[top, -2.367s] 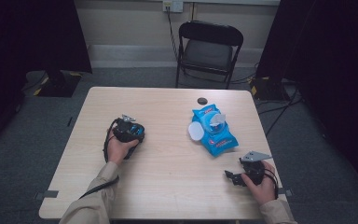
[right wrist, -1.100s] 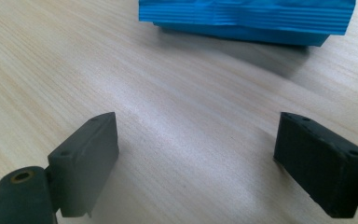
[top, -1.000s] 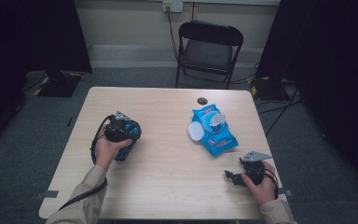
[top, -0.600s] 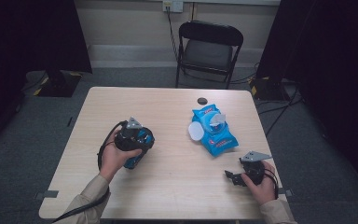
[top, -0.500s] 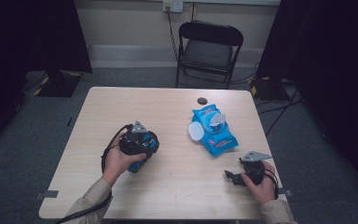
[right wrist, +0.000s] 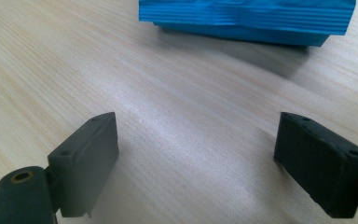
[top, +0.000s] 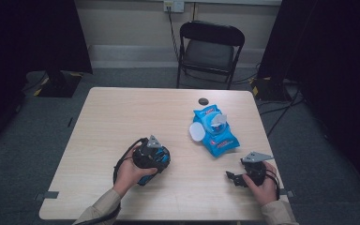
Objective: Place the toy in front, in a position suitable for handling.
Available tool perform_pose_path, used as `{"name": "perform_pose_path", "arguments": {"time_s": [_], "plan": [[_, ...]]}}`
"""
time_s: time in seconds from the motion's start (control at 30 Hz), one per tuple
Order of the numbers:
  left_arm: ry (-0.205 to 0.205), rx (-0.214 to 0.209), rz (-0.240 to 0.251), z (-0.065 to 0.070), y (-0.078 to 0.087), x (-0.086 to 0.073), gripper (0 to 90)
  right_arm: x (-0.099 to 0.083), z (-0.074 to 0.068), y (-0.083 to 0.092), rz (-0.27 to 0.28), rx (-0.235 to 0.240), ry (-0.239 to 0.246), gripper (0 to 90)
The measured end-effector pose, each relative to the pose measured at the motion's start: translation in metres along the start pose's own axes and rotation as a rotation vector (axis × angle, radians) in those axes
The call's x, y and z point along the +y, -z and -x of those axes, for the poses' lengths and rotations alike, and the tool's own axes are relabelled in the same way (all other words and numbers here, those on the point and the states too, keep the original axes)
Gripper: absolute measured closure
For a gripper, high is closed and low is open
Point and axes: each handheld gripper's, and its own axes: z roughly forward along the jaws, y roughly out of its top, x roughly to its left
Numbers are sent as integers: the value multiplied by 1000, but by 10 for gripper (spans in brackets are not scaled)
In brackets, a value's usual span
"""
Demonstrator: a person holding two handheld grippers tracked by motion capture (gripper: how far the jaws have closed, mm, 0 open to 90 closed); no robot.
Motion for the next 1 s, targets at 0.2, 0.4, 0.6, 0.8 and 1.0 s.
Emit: {"name": "perform_pose_path", "arguments": {"time_s": [0.2, 0.4, 0.6, 0.8, 1.0], "plan": [[21, -10, -1, 2, -12, -5, 254, 0, 0, 0, 0, 0, 0, 129], [27, 3, -11, 3, -16, -6, 254, 0, 0, 0, 0, 0, 0, 129], [40, 12, -13, 3, -21, -6, 253, 0, 0, 0, 0, 0, 0, 129], [43, 15, -17, 2, -23, -6, 252, 0, 0, 0, 0, 0, 0, 129], [41, 26, -16, 3, -25, -4, 251, 0, 0, 0, 0, 0, 0, 129]]}}
